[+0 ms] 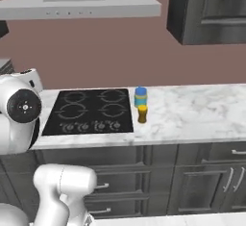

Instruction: Collect the turmeric, mayonnaise, and shaker from the cabinet and place them next to the stove.

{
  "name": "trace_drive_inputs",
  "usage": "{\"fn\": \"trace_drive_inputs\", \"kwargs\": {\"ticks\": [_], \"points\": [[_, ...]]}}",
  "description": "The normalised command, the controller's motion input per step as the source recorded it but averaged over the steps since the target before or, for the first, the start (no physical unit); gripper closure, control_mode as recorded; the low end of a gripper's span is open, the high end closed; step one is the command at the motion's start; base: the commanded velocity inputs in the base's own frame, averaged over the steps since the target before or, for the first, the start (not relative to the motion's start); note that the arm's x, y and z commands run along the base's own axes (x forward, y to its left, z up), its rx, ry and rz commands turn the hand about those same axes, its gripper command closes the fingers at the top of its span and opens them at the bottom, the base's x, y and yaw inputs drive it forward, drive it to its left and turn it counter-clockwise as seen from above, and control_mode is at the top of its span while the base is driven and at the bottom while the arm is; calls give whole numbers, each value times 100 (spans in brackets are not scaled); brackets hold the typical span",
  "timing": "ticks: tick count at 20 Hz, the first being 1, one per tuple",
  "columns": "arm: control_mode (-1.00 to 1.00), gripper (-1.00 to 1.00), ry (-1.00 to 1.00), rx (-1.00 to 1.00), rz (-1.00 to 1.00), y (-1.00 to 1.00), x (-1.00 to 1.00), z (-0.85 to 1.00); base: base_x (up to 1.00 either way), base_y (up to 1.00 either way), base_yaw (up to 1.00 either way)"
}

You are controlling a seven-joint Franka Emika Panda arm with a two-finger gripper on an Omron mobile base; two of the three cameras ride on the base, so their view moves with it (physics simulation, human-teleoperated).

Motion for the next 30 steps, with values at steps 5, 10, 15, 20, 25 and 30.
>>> {"fn": "trace_drive_inputs", "kwargs": {"ticks": [5,10,15,20,25,30], "points": [[100,100,0,0,0,0,0,0,61,1,8],[100,100,0,0,0,0,0,0,31,2,20],[100,100,0,0,0,0,0,0,43,0,32],[100,100,0,0,0,0,0,0,50,0,34],[-100,100,0,1,7,-1,20,-17,18,0,10],[-100,100,0,0,15,0,44,-56,0,0,0]]}}
